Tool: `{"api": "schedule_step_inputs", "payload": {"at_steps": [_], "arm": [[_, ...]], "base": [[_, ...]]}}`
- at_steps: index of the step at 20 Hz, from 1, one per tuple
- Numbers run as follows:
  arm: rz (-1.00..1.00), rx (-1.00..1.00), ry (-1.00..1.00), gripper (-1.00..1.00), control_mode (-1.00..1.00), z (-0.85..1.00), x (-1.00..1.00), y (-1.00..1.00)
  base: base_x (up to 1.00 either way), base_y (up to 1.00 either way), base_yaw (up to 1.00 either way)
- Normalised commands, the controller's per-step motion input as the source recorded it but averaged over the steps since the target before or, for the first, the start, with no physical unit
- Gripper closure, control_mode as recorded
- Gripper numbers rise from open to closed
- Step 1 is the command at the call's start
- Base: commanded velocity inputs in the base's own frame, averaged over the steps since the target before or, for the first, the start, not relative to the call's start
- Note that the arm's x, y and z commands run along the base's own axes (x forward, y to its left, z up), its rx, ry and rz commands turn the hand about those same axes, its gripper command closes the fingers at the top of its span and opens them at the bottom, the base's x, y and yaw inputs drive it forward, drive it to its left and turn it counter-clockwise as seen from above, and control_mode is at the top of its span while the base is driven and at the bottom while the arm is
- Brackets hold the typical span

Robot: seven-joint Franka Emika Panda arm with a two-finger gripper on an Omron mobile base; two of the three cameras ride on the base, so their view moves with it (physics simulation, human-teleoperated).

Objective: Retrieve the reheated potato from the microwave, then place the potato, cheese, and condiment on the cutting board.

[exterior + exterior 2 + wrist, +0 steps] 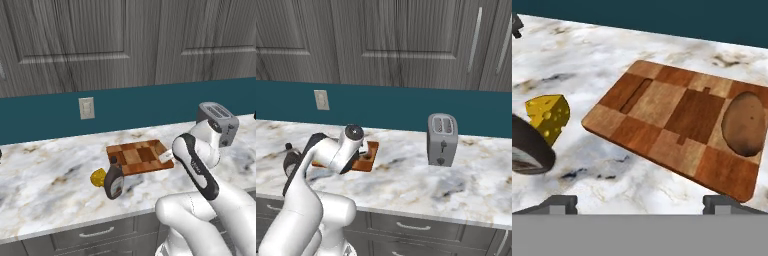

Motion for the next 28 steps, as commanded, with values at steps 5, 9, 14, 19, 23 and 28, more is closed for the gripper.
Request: {"api": "schedule_step_inputs", "payload": {"at_steps": [5, 9, 14, 19, 23, 28], "arm": [[0.41, 0.10, -0.16, -1.00, -1.00, 0.07, -0.46, 0.18], [0.26, 0.10, -0.19, -1.00, -1.00, 0.09, -0.36, 0.23], [0.15, 0.14, -0.14, -1.00, -1.00, 0.17, -0.26, 0.12], [0.14, 0.14, -0.16, -1.00, -1.00, 0.14, -0.25, 0.11], [0.11, 0.15, -0.09, -1.00, -1.00, 0.01, -0.26, 0.24], [0.03, 0.19, -0.02, -1.00, -1.00, 0.00, -0.25, 0.28]], "base": [[0.00, 0.00, 0.00], [0.00, 0.00, 0.00], [0.00, 0.00, 0.00], [0.00, 0.00, 0.00], [0.00, 0.00, 0.00], [0.00, 0.00, 0.00]]}}
